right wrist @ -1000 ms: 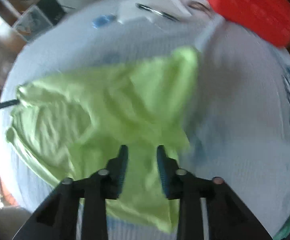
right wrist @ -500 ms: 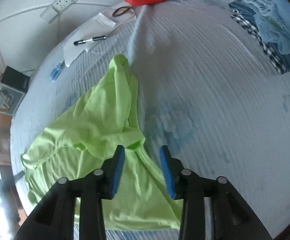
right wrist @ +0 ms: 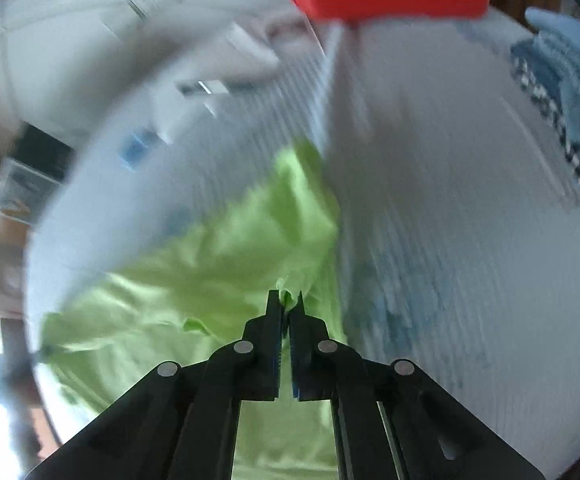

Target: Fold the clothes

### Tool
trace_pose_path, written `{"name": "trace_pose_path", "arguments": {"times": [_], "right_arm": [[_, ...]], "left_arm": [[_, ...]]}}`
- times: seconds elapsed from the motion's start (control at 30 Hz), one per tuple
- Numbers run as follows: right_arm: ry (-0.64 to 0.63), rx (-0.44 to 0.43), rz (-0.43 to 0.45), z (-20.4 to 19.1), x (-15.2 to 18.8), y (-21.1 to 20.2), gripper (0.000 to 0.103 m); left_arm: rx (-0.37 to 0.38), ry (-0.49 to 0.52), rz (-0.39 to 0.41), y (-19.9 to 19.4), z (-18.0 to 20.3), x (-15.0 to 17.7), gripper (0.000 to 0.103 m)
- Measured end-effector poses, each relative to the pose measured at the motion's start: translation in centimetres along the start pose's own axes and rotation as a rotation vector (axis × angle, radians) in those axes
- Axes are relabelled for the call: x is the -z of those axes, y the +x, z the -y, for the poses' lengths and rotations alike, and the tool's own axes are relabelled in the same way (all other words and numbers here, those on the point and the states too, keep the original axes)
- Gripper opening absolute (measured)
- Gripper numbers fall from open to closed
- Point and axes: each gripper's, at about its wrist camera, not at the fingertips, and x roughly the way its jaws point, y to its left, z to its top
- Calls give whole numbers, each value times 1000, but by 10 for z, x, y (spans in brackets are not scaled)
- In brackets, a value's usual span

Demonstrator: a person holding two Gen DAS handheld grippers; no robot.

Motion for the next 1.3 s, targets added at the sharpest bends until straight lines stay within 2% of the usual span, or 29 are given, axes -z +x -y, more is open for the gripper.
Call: {"name": "trace_pose_path", "arguments": {"times": [0.07,0.13,0.23,0.27,0.3,0.37,0.43,0.47,0.57,0.63,0.73,0.83,1.07,1.17,1.3], "right_arm": [[-14,-22,34,1,6,-23,4],[-14,-61,23,6,18,-35,4],[9,-17,-71,22,41,-16,4],[18,4,-107,28,48,-8,10],[30,30,-145,34,55,1,19],[58,87,-215,44,68,21,21],[45,107,-207,44,74,20,21],[34,109,-184,41,74,14,21],[7,77,-81,29,62,-9,21],[-3,27,-30,20,53,-19,21],[-15,-43,-23,3,46,-15,21],[-35,-70,-73,-11,55,1,21],[26,-71,-107,17,89,6,21],[53,-40,-103,36,109,0,21],[98,8,-92,64,136,-11,29]], "left_arm": [[17,6,7,-10,-5,0,10],[9,4,0,-9,-12,3,10],[-3,-13,-56,0,-16,37,11],[-2,-26,-84,8,-19,40,13],[-8,-33,-100,14,-21,42,18],[-39,-24,-93,11,-21,43,33],[-71,-5,-65,2,-18,41,56],[-81,7,-38,-7,-17,39,58],[-94,24,39,-29,-14,30,58],[-77,27,60,-33,-11,24,58],[-53,43,21,-21,-1,35,58],[-85,53,-30,-8,4,59,58],[-51,-6,-5,-19,-20,116,58],[-34,-25,-20,-6,-28,139,58],[-70,-32,31,8,-27,148,58]]}}
